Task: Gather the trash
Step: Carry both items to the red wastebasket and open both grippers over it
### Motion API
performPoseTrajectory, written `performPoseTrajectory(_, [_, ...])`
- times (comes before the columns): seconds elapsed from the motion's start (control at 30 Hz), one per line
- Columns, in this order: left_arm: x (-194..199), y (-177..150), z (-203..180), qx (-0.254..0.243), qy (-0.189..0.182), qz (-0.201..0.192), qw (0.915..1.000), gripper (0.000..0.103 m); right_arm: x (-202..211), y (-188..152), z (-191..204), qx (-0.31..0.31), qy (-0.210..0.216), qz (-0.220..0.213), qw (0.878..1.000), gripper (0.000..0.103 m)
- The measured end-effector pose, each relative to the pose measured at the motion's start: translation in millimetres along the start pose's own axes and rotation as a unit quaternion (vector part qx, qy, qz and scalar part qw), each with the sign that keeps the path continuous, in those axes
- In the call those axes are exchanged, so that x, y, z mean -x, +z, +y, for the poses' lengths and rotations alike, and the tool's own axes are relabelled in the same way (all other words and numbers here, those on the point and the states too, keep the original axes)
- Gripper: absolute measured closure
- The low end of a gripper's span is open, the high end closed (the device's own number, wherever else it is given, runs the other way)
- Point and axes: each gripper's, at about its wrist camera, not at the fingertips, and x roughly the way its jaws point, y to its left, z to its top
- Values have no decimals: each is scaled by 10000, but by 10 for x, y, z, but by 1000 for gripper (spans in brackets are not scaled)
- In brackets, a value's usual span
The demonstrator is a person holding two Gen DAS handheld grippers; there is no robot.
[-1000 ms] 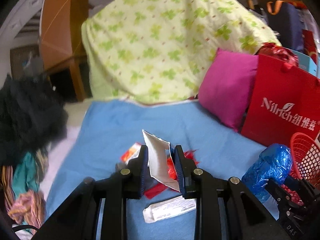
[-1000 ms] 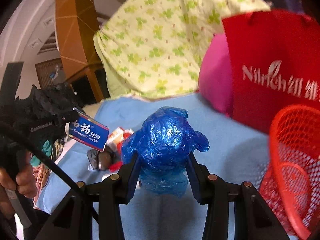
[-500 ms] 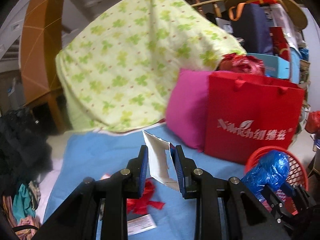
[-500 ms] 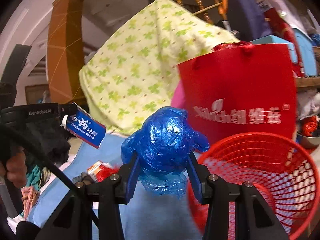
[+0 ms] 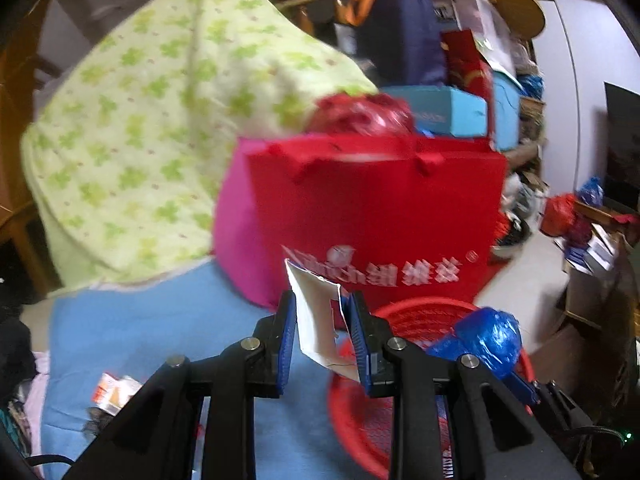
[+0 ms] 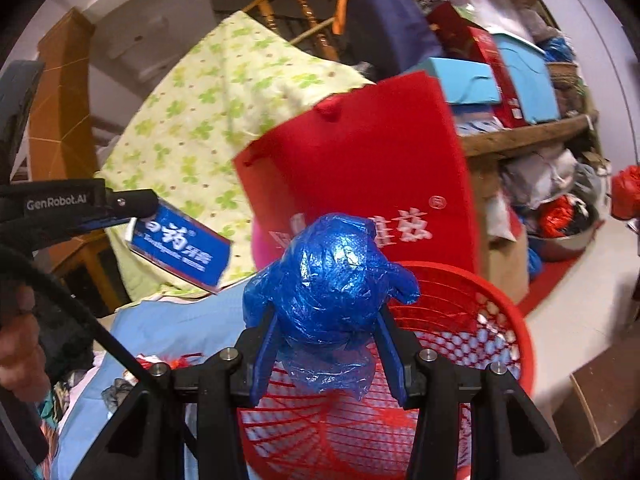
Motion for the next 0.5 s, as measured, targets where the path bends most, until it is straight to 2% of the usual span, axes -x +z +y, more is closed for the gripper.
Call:
performPoseTrajectory(0.2, [-313,-127,-101,88,-352,544,9979,73,14,-40,-236,-184,-225,169,9994,53])
performPoseTrajectory(0.27, [-407,-187,-82,154,-433,700,9965,68,9,-47,-277,-219,-241,220,9992,53])
performPoseTrajectory(0.4, [-440,-280,-34,265,-577,833,9945,65,-20,-43,-275,-214,-246,284,9991,52])
performPoseTrajectory(0.47, [-414,-299,-21,247,-576,819,9947,57,-16,-59,-250,-189,-257,293,9991,52])
performPoseTrajectory(0.5, [-372,-304,-7,241,-564,770,9951,55,-22,-62,-230,-165,-255,309,9991,47])
